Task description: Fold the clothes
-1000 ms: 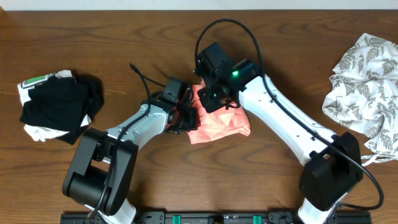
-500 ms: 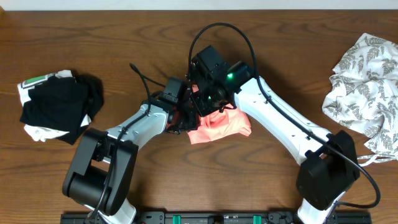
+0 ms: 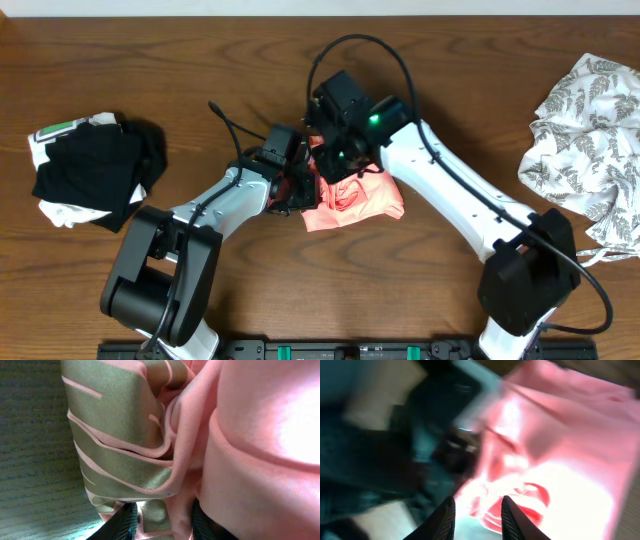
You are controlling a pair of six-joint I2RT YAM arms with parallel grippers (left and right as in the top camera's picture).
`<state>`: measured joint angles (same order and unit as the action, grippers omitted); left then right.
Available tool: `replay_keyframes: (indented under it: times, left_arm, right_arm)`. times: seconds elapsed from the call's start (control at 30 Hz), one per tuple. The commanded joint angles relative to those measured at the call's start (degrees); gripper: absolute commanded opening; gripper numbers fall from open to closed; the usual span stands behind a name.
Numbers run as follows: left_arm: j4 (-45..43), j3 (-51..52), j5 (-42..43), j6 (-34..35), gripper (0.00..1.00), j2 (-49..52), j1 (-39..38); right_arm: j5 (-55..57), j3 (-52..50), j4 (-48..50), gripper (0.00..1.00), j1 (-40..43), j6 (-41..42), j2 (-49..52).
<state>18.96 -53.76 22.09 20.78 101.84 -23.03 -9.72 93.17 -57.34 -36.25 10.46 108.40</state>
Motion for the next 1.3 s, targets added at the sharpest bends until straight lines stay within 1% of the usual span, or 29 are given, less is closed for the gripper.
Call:
replay_keyframes:
  times: [0.0,0.17,0.3,0.5,0.63,0.93,1.03,1.1,1.27]
  left_arm:
    - [0.5,0.33,-1.16,-0.57,0.37,1.55,0.35]
    - [1.14,0.31,-1.16,-0.55,0.37,1.33,0.92]
    - [1.62,0.31,-1.16,-0.55,0.37,0.98,1.57]
    - [1.57,0.31,-1.16,-0.55,0.37,0.2,1.6]
    - [1.77,0.31,-1.16,-0.57,0.37,0.2,1.6]
    - [1.81,0.31,-1.16,-0.57,0.37,0.2,1.6]
    - [1.99,0.31,-1.27,-0.63,0.37,0.04,1.6]
    - [2.64,0.31,-3.69,-0.76,0.37,-0.39,1.6]
    - [6.03,0.26,-13.16,-0.74,0.37,-4.28,1.88]
  right_arm:
    - [7.74,-0.28,-1.62,0.28,3.48,0.46,0.39]
    - [9.09,-1.42,-2.6,0.21,7.34,0.46,0.55]
    - [8.66,-5.16,-0.17,0.14,8.61,0.46,0.66]
    - [7.72,-13.79,7.06,0.14,8.59,0.63,0.68]
    - [7.69,-17.79,10.75,0.14,8.57,0.9,0.68]
    - [0.02,-22.34,15.67,0.14,8.41,0.9,0.68]
    - [-0.87,-22.91,16.11,0.15,8.44,0.87,0.68]
    - [-0.83,-22.91,16.11,0.15,8.44,0.85,0.68]
    - [-0.83,-22.95,16.22,0.15,8.5,0.87,0.7]
